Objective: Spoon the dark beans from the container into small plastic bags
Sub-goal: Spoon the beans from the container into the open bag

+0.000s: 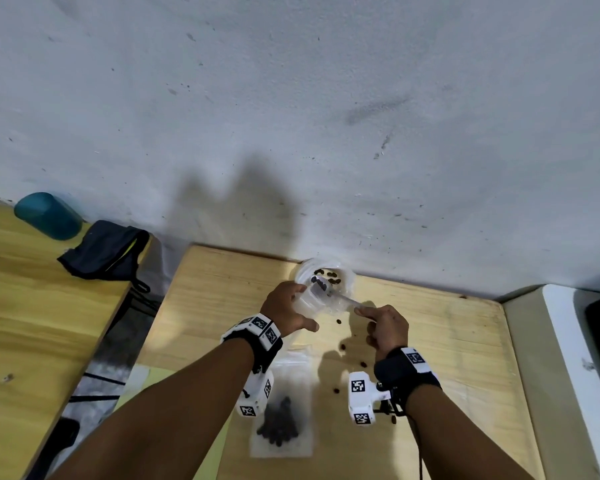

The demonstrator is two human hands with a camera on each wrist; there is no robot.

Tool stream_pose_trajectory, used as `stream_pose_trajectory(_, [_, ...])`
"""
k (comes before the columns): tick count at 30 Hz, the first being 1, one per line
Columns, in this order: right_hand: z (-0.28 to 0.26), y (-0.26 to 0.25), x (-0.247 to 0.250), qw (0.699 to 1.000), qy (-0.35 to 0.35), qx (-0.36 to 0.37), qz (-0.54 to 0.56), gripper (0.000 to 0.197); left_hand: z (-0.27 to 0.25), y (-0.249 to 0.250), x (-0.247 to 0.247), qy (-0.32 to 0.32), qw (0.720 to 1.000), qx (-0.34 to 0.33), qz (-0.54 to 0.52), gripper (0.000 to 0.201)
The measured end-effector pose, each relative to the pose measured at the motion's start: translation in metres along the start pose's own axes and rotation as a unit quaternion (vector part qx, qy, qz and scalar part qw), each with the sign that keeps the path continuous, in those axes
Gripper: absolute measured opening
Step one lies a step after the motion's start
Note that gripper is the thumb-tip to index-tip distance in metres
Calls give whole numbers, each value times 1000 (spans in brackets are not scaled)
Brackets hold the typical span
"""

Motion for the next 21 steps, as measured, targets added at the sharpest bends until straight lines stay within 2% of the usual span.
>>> stream_pose_trajectory(7, [-2, -37, 30, 996, 10, 82, 13, 31, -4, -1, -3, 4, 1000, 20, 9, 96])
stream_pose_trajectory(10, [-8, -55, 32, 993, 2, 118, 15, 32, -4, 0, -4, 4, 999, 28, 23, 98])
stream_pose_trajectory(13, [-13, -68, 26, 986, -19, 162, -19, 25, -3, 3, -4, 8, 999, 29, 36, 99])
stream_pose_trajectory(16, [-17, -74, 12, 972, -54, 219, -61, 25, -2, 4, -4, 6, 999, 30, 41, 100])
stream_pose_trajectory(19, [-25, -77, -4, 943, -84, 285, -147, 30, -2, 4, -5, 2, 998, 33, 46, 102])
stream_pose_trajectory(21, [-26, -75, -8, 932, -90, 303, -176, 29, -2, 4, -5, -2, 998, 32, 49, 102])
Point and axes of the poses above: each hand's wrist, its own z-axis towards the middle knuckle, its own x-axis out of the back of the hand, y = z × x, the point moved 6 cm from there along z, towards the middle knuckle, and after that the axes turned 3 degrees about x, right-handed, at the moved point
